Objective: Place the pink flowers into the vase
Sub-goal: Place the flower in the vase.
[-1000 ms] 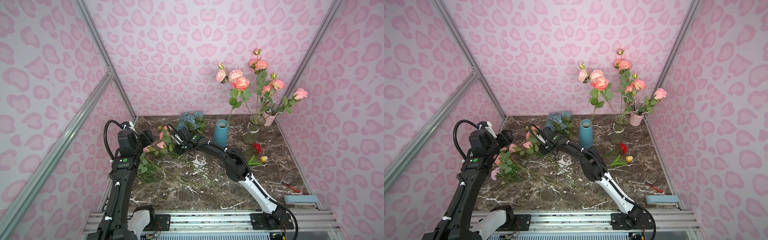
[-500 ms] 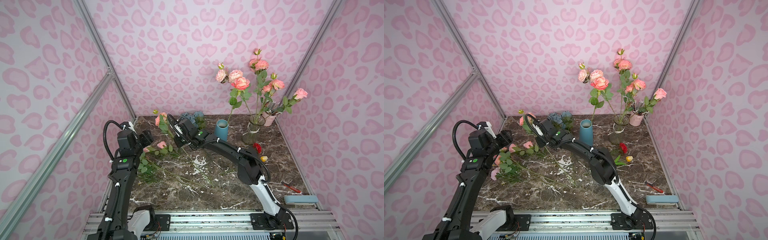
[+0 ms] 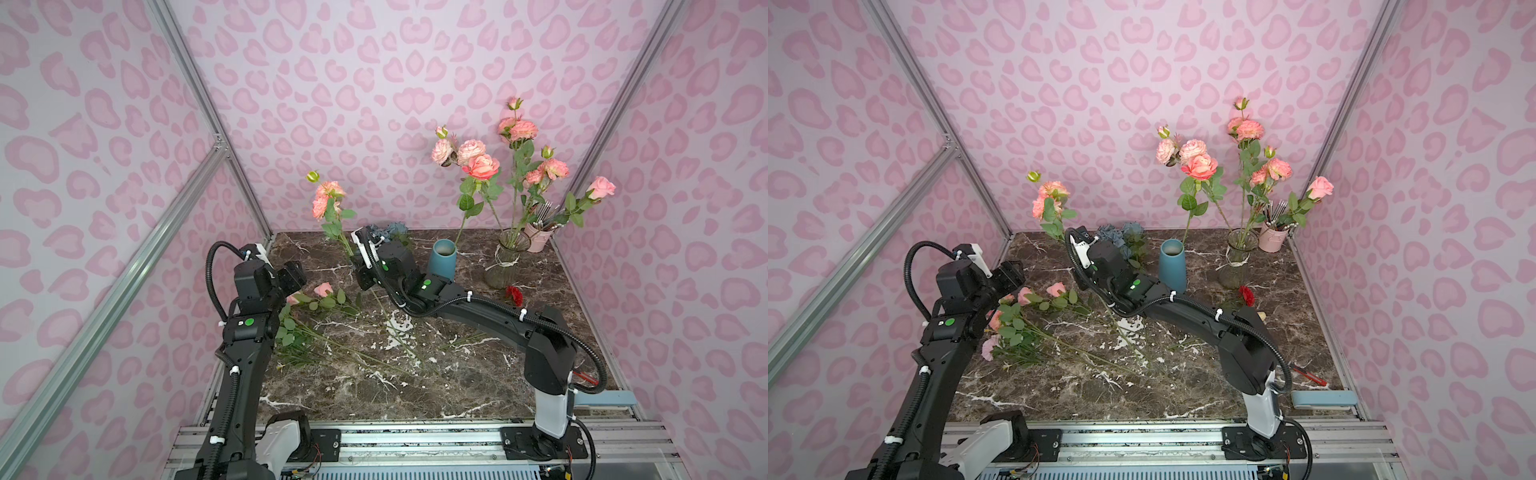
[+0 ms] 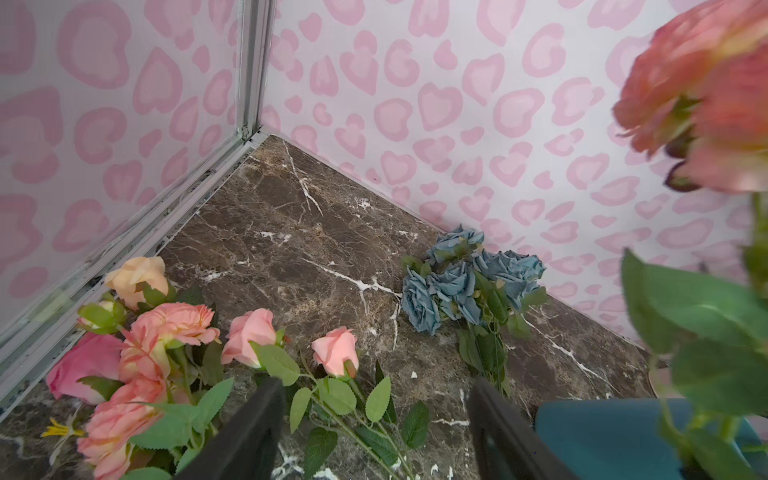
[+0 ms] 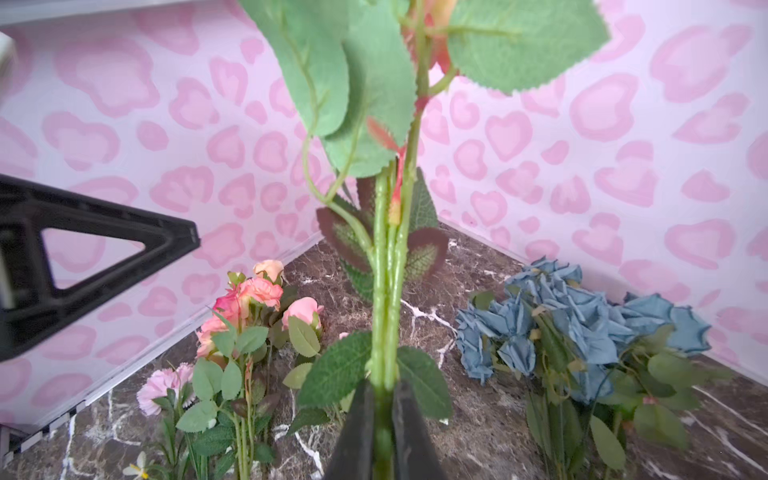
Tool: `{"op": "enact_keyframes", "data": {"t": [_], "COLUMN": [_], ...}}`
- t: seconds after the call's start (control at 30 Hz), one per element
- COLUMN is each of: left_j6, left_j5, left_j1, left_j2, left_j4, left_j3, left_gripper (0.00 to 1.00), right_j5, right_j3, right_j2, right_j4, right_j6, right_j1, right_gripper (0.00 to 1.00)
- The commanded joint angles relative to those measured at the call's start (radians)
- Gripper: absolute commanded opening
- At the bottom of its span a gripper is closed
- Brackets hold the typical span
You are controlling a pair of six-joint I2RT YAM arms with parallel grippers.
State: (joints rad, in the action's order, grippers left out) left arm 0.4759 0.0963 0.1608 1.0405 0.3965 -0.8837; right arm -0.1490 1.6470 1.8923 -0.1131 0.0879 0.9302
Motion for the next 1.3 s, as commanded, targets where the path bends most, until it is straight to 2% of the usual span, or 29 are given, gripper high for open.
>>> {"op": "enact_keyframes", "data": {"t": [0.0, 0.33, 0.63, 1.0, 1.27], "left_j6": [-0.002, 0.000, -0.002, 0.001, 0.000], "left_j5": [-0.010, -0.004, -0.004, 0.009, 0.006], "left_j1": [0.000, 0.000, 0.000, 0.000, 0.000], "left_j2": [0.000, 0.009, 0.000, 0.008, 0.009], "left_j4": [-0.037, -0.039, -0.042, -0.045, -0.044], "left_j3": [0.000, 0.004, 0.005, 0.005, 0.006], "left_gripper": [0.73, 0.73, 0.73, 0.73, 0.72], "right_j5": [-0.098, -0.239, -0.301, -0.344, -0.345], "right_j3": [-0.059, -0.217, -0.314, -0.294, -0.223], "right_j2": [-0.074, -0.285, -0.384, -0.415, -0.426], "right_j4": [-0.190, -0.400, -0.550, -0.609, -0.673], "right_j6": [-0.051, -0.125, -0.202, -0.303, -0.377], "right_j1": [0.020, 0.050, 0.055, 0.051, 0.046], "right_gripper": [0.00, 0.00, 0.00, 0.00, 0.00]}}
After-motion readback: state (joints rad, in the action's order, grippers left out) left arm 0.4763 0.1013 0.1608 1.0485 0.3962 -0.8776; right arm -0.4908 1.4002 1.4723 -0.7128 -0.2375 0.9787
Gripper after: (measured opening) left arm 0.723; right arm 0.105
